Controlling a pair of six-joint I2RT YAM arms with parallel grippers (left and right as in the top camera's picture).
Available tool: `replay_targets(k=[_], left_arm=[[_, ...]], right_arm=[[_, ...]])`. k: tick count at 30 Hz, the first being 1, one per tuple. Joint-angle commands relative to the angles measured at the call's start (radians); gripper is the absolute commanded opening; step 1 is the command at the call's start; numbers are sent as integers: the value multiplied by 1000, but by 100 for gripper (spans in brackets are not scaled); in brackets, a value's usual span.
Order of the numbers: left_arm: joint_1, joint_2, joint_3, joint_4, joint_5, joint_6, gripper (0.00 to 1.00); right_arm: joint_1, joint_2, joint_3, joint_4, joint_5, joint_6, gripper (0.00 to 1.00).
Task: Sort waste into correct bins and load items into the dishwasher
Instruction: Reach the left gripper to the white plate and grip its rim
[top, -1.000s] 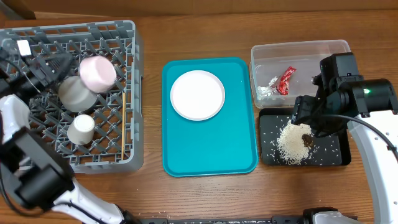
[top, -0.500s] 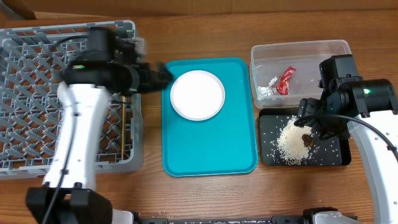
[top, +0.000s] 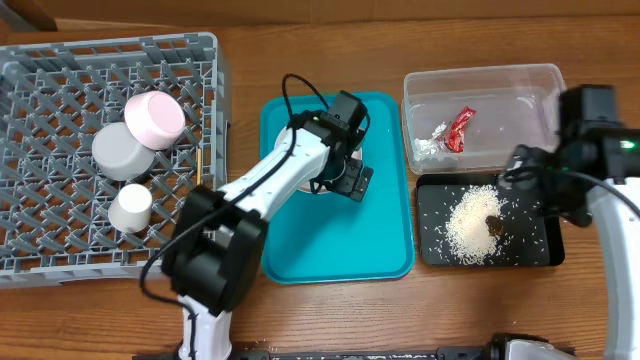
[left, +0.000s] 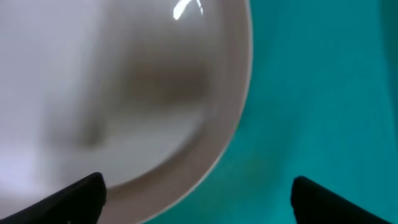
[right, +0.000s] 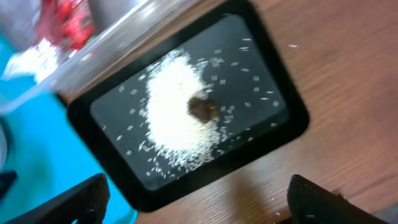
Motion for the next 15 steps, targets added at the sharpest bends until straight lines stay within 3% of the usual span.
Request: replay_targets(k=[1,2,6,7,11,15], left_arm=[[-4,66,-2,4,-28,18,81],[-4,74,-2,4,-29,18,73],[-5,80,0,-1,-27,17,10],[-5,80,4,-8,-26,16,4],[-5,80,75,-92,-23,9,4],[-3,72,267,-249,-23,-14,4]], right_arm=[[-73,-18,14,-11,-29,8,96],[-83,-18,14,-12,-36,8,96],[-92,-18,14,-13,-42,8,96],[-92,-18,14,-13,-42,8,96],[-92,-18,14,-13,-42,8,96],[-92,-18,14,-15,-42,7,96]])
